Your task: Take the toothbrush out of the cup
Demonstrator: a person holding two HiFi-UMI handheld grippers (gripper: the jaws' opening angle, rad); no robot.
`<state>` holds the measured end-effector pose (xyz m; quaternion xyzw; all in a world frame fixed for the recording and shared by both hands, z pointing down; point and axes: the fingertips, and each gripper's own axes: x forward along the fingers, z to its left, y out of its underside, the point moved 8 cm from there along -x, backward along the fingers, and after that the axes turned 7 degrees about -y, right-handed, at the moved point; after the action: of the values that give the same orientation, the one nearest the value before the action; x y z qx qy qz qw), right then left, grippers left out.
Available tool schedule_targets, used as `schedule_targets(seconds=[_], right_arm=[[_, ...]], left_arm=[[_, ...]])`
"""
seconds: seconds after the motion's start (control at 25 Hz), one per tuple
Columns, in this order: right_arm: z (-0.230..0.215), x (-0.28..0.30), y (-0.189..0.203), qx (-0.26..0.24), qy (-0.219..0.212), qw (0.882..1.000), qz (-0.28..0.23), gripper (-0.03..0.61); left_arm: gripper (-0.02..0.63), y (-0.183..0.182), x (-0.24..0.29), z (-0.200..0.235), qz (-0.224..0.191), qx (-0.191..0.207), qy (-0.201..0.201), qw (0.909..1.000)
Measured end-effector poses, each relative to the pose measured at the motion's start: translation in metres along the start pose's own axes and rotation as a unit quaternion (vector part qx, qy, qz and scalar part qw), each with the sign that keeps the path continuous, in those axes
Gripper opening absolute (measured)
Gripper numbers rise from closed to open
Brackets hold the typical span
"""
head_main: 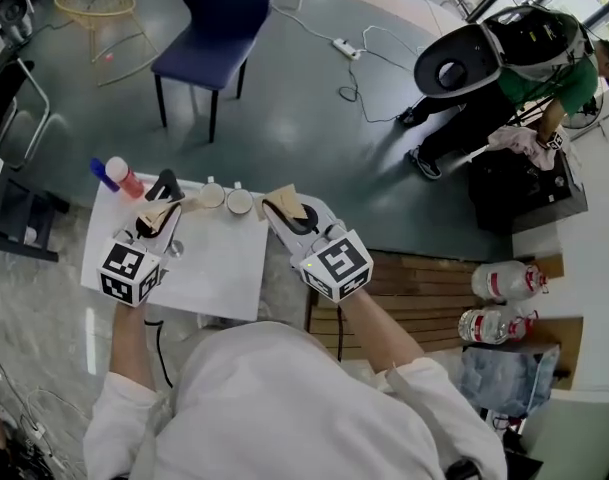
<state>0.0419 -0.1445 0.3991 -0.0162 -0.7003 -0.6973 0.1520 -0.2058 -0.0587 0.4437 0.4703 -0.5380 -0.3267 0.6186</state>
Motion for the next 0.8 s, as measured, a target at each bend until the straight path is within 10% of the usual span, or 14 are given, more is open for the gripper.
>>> schedule_targets(seconds=[0.8], right_arm=[[0.025, 0.017, -0.012, -0.012, -0.025, 1.0, -0.01, 0.043]], left_arm=[[0.032, -0.035, -0.061, -0.015, 0.003, 0.017, 0.005, 0.9998]])
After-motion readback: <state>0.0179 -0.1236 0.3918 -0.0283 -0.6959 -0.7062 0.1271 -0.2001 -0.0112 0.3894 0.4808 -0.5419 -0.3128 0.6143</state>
